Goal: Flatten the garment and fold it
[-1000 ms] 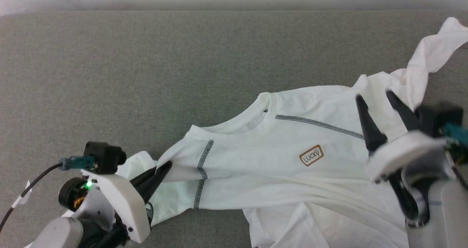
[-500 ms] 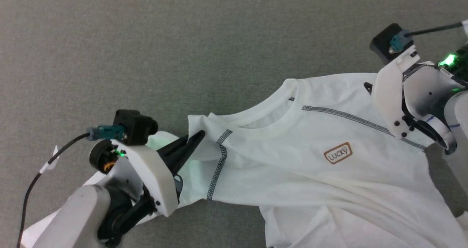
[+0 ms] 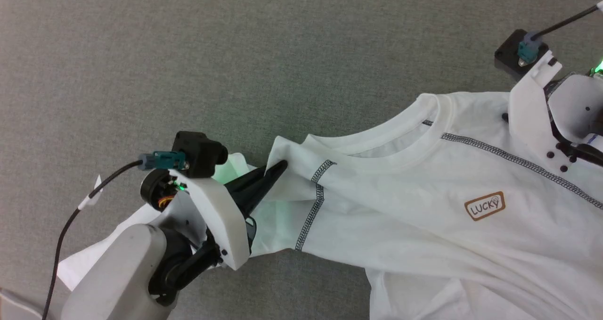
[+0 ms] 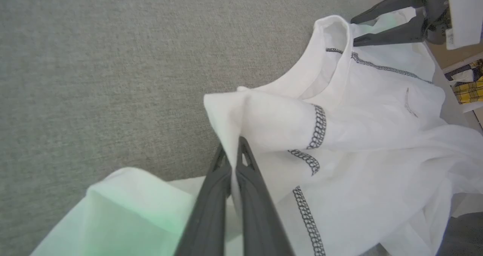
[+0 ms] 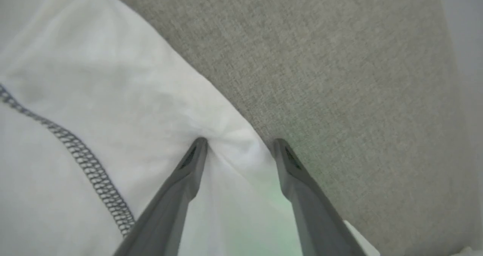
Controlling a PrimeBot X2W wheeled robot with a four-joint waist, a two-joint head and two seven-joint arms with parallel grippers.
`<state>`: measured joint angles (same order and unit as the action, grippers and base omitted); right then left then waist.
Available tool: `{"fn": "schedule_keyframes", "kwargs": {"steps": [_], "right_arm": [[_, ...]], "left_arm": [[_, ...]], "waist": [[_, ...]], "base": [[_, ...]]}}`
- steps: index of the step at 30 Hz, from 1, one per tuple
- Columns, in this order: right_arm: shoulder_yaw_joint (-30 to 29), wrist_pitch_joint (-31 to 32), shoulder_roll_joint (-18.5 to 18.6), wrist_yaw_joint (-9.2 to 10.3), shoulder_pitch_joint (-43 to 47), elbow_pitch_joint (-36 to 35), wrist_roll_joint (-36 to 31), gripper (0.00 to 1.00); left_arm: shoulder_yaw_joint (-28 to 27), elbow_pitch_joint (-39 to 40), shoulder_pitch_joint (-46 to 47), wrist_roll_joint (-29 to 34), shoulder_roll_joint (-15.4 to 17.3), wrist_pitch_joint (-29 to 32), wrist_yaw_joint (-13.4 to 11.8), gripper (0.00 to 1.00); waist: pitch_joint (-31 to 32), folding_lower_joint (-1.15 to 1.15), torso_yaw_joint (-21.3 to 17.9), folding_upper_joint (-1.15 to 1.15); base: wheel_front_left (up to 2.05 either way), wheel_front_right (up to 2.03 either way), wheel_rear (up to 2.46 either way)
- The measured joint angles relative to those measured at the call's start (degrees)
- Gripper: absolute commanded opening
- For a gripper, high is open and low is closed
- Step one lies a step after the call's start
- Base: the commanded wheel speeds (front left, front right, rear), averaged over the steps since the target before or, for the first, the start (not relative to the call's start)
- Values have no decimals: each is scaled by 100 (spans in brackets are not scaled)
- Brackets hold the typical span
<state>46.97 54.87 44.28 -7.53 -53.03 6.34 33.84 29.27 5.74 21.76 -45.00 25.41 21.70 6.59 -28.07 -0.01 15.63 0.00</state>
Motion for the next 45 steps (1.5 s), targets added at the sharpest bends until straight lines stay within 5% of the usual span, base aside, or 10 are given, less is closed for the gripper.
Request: {"fn": "schedule_keyframes", "kwargs": {"steps": [1, 2, 13, 25, 34, 45], "right_arm": [[29, -15, 15, -1, -41, 14, 68, 31], [48, -55, 18, -7, -70, 34, 112, 0], [-281, -1679, -503, -1, 215, 654, -22, 0], [-2570, -4094, -1944, 0, 1228, 851, -1049, 0], [-3279, -4380, -2677, -1, 1178, 328, -1672, 0], [-3187, -3992, -2873, -1, -68, 559, -1881, 0]], "left_arm": [[11, -29, 7, -14, 0, -12, 0, 0], [14, -55, 9, -38, 2, -27, 0, 0], [-254, -155, -16, -129, 49, -625, 1, 0], [-747, -38, -25, 592, -19, -1857, -520, 0], [-848, -119, 1084, 1092, 3, -1664, -849, 0], [-825, -1296, 2991, 1269, -2, -1037, -755, 0]], "waist": [[-24, 0, 24, 0], [-39, 0, 41, 0], [265, 2, -103, 0], [1207, 1, -553, 0], [1937, 0, -956, 0], [2529, 0, -1437, 0]], "base": [[0, 0, 0], [0, 0, 0], [0, 0, 0], [0, 0, 0], [0, 0, 0], [0, 0, 0]]}}
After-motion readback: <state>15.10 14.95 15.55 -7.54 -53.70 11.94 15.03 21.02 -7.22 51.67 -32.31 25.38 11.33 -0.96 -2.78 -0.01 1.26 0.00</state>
